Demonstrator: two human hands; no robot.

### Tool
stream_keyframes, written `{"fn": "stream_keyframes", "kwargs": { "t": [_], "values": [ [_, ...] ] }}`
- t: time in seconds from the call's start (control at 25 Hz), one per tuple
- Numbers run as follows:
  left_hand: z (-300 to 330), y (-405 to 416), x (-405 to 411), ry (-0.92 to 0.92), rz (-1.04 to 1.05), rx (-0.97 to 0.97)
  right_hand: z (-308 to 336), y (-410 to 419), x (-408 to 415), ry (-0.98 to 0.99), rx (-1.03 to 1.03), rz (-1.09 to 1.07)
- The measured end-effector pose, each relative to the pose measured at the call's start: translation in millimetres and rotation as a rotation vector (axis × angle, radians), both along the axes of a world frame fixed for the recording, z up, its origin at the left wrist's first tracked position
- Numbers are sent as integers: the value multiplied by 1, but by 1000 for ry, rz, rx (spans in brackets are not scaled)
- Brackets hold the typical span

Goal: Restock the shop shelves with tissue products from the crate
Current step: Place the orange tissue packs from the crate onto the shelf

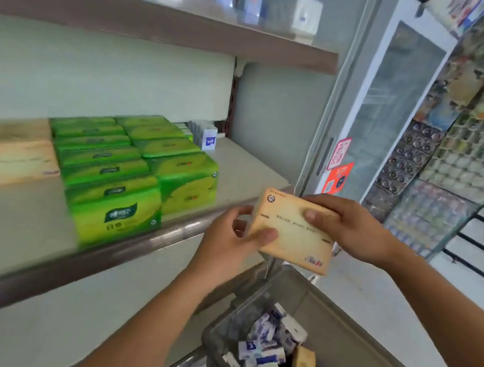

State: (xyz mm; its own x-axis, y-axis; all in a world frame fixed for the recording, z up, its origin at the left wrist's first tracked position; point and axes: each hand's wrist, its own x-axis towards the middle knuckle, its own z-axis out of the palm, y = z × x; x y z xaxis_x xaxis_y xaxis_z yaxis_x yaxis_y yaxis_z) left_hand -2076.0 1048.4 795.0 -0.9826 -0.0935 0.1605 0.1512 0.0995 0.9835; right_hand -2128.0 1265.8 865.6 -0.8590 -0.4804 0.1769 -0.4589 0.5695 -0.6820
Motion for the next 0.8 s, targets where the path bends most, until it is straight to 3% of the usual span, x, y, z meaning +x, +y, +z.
{"fn": "stream_keyframes", "kwargs": {
  "t": [0.24,0.52,0.8],
  "values": [
    [67,-92,51,148,256,-77,72,-106,9,110,-79,274],
    [85,-218,114,218,562,-124,85,-275,18,208,-79,542],
    [67,-326,115,141,763,-275,72,-409,5,444,155,617]
  ]
}}
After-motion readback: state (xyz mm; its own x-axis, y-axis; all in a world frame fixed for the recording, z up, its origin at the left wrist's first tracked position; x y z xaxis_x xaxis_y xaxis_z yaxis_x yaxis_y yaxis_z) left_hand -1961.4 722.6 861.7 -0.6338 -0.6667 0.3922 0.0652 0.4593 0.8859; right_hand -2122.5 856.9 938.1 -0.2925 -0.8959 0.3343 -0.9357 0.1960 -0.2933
